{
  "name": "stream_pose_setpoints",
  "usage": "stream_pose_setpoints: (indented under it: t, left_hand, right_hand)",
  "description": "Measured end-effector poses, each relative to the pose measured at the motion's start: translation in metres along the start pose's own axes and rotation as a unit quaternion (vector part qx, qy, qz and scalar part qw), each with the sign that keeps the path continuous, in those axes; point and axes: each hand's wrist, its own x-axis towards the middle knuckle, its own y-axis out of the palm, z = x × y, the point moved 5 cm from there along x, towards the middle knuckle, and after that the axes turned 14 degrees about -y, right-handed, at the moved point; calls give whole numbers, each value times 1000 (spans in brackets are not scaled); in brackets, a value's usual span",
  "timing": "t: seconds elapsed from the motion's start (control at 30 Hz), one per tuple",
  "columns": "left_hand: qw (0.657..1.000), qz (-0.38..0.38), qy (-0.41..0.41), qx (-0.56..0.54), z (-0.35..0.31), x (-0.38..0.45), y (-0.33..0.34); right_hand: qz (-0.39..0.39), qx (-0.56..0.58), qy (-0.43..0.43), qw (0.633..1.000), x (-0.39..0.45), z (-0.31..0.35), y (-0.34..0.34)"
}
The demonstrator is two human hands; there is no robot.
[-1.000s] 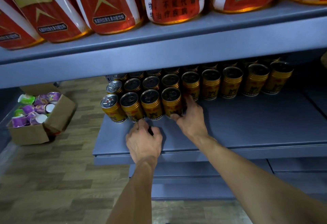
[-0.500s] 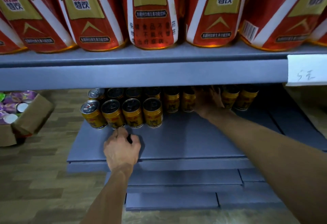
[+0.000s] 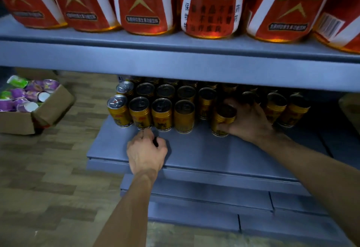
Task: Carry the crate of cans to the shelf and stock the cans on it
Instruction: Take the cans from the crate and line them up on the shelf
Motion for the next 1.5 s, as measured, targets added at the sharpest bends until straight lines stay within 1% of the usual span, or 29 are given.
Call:
stream_pose_setpoints:
  t: [0.13, 0.27, 0.43, 0.57, 0.67, 0.8, 0.9, 1.0, 1.13, 1.23, 1.3, 1.33, 1.37, 1.43, 1.47, 1.5]
  left_hand:
    - [1000, 17, -5, 3, 1, -4, 4]
    - [1000, 17, -6, 7, 0, -2, 3]
    - [1000, 20, -12, 15, 2, -3, 1]
    - [1000, 16, -9, 14, 4, -3, 1]
    - [1000, 14, -10, 8, 2, -3, 1]
    - [1000, 13, -12, 6, 2, -3, 1]
    - [1000, 11, -14, 1, 1, -4, 0]
    - [1000, 13, -14, 2, 1, -3, 1]
    - [1000, 8, -13, 1, 4, -3, 0]
    - [1000, 9, -7, 5, 6, -3, 1]
    - [1000, 10, -1, 8, 8, -4, 2]
    - [1000, 9, 0, 10, 9, -5, 2]
    - [1000, 8, 2, 10, 8, -6, 3]
    - [1000, 9, 9, 7, 3, -8, 5]
    - [1000, 9, 12, 4, 1, -8, 5]
    - [1000, 8, 12, 4, 1, -7, 5]
  right_hand:
    - [-26, 53, -44, 997, -2, 21, 6]
    - [-60, 138, -40, 988, 3, 28, 14]
    - [-62, 208, -46, 975, -5, 25, 22]
    - [-59, 222, -46, 972, -6, 26, 25]
    - [-65, 206, -54, 975, -7, 26, 26]
    - [-113, 212, -64, 969, -6, 36, 31]
    - [-133, 235, -25, 962, -3, 28, 40]
    - [-136, 249, -13, 959, 1, 19, 45]
    - [-134, 241, -41, 960, 4, 27, 43]
    - [-109, 249, -62, 960, 0, 35, 40]
    - [-97, 215, -66, 969, -7, 36, 33]
    - [-104, 186, -62, 975, -11, 32, 26]
    - [-139, 142, -51, 979, -15, 26, 15]
    - [-240, 31, -33, 970, -18, 2, -6]
    - [-258, -4, -26, 966, -15, -11, -12]
    - [-238, -23, -11, 971, -9, -22, -14]
